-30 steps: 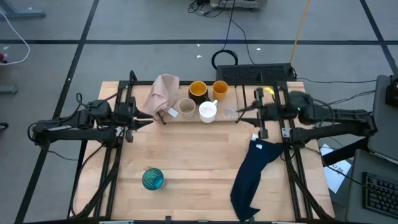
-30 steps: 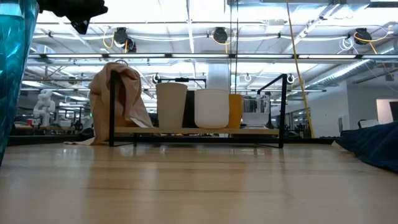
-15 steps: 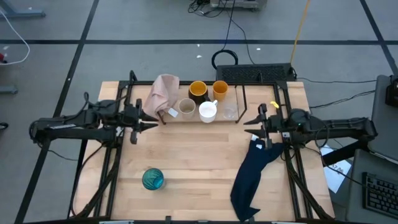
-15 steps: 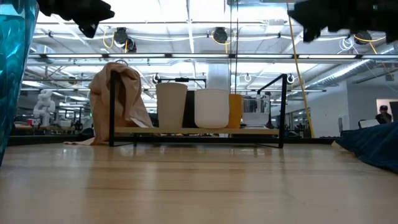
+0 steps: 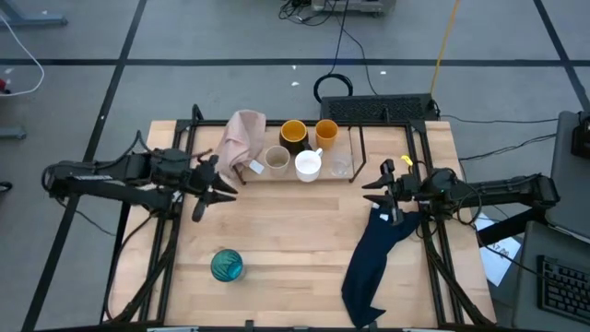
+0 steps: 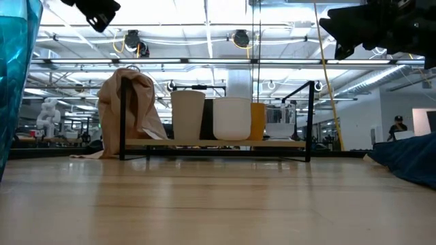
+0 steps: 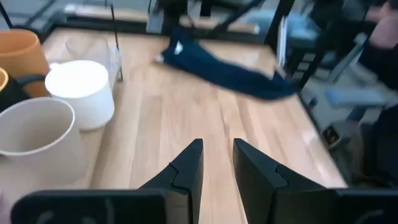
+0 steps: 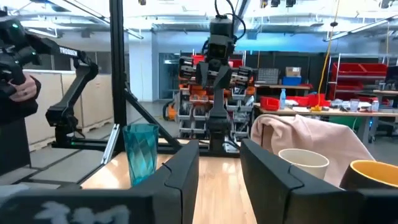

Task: Stack small to large cups/mugs on shelf
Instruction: Remove the light pink table napkin from the shelf

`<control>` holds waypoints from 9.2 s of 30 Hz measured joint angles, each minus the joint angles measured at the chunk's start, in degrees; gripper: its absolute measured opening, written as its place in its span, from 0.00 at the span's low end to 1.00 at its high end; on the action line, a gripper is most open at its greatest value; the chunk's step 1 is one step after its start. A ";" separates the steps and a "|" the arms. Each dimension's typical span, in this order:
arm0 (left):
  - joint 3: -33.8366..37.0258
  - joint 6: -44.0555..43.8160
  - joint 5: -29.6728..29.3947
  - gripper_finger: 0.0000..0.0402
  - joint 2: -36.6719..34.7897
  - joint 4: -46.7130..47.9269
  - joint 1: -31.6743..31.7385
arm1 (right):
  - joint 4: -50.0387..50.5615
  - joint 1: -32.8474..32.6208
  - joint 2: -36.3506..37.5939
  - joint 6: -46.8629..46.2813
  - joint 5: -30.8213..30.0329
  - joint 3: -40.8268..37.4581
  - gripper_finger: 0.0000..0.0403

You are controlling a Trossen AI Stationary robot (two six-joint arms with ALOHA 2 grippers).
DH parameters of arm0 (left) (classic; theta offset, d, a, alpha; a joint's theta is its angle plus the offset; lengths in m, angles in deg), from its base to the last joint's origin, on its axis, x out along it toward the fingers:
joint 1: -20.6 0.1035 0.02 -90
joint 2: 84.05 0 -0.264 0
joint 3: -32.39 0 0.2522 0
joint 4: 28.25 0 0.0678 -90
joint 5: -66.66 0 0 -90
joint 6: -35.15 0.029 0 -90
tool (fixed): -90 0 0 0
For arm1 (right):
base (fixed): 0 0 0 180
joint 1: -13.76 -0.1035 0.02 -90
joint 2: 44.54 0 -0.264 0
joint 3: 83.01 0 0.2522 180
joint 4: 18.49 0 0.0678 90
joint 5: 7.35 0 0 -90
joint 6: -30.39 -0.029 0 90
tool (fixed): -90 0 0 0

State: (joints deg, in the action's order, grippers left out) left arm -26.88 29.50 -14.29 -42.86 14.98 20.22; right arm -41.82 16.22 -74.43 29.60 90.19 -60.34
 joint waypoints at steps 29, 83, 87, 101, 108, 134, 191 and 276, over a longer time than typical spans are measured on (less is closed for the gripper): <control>-34.07 -46.31 -13.45 0.22 39.44 41.59 -34.30 | -0.14 0.04 -0.02 1.48 0.05 0.00 0.27; -27.33 -50.26 -6.89 0.53 42.53 39.52 -29.75 | 2.16 0.06 -0.02 1.94 0.07 0.02 0.27; -23.90 -50.09 -6.53 0.53 42.51 37.35 -29.75 | 2.04 0.07 -0.02 1.91 0.05 0.02 0.27; -21.37 -48.43 -3.47 0.53 42.49 34.45 -28.37 | 1.74 0.07 -0.02 1.89 0.06 0.02 0.27; -21.37 -48.08 -3.51 0.53 42.49 33.98 -28.13 | 1.74 0.05 -0.02 1.89 0.06 0.02 0.27; -21.45 -50.05 -4.20 0.53 28.43 33.73 -26.89 | 1.72 0.07 -0.01 1.48 0.05 0.02 0.27; -4.78 -49.84 -66.33 0.53 27.85 41.71 -19.87 | 5.66 0.06 -0.01 5.12 0.03 0.04 0.27; -19.59 17.65 -76.17 0.00 4.85 9.85 -10.00 | 6.60 0.05 0.00 2.94 0.05 0.04 0.27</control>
State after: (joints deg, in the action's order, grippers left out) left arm -46.47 47.15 -90.46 -38.01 24.83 10.21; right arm -35.22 16.26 -74.44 32.54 90.24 -60.30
